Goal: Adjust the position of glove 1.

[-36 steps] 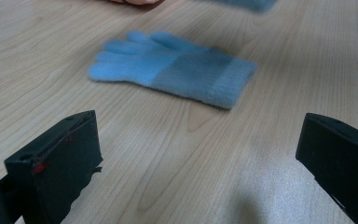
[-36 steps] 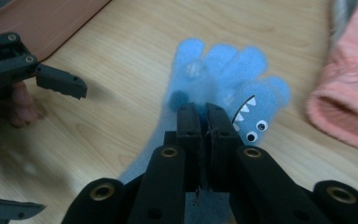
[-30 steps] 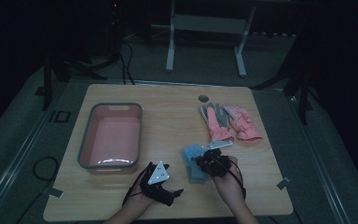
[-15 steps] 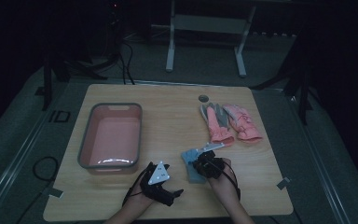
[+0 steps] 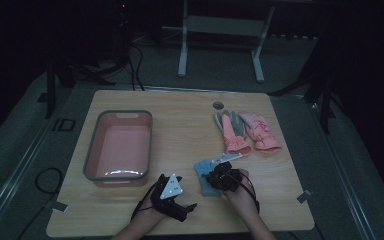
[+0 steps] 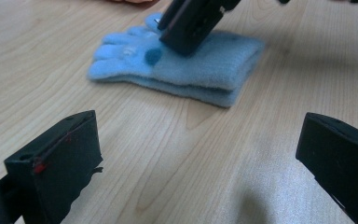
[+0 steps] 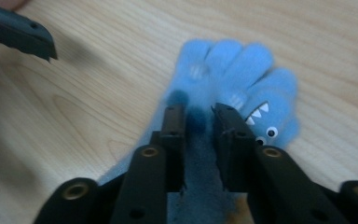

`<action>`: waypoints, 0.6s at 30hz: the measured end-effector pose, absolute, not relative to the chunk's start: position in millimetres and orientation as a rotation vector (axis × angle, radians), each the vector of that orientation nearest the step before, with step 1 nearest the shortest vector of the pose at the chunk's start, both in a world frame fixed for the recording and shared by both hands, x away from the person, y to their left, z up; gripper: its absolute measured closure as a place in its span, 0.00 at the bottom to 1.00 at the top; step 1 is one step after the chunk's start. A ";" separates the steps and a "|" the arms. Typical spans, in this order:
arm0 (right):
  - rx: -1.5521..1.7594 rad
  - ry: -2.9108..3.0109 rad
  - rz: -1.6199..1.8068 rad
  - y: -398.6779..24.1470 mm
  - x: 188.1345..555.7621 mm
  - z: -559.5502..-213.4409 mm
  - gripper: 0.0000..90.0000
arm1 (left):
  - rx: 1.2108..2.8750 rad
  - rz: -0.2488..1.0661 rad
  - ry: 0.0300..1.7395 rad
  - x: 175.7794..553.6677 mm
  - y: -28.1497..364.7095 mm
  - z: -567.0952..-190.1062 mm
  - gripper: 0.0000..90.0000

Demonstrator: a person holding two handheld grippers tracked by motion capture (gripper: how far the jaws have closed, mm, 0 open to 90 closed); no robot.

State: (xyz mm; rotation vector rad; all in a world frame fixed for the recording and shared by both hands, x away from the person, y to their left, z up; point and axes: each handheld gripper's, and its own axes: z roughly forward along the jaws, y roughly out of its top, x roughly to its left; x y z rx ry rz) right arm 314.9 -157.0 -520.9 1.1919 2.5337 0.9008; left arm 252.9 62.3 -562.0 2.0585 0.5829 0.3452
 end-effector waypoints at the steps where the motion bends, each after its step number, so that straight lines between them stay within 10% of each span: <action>1: 1.177 2.538 0.930 -159.1 314.6 -517.4 0.73 | 2.053 0.352 0.581 252.4 62.1 -561.8 0.00; 10: 1.136 2.586 1.155 -184.1 318.8 -501.7 0.20 | 2.059 0.390 0.446 251.1 52.9 -559.2 0.00; 18: 1.112 2.544 1.271 -205.5 325.4 -502.3 0.16 | 2.137 0.288 0.453 257.0 41.7 -552.0 0.00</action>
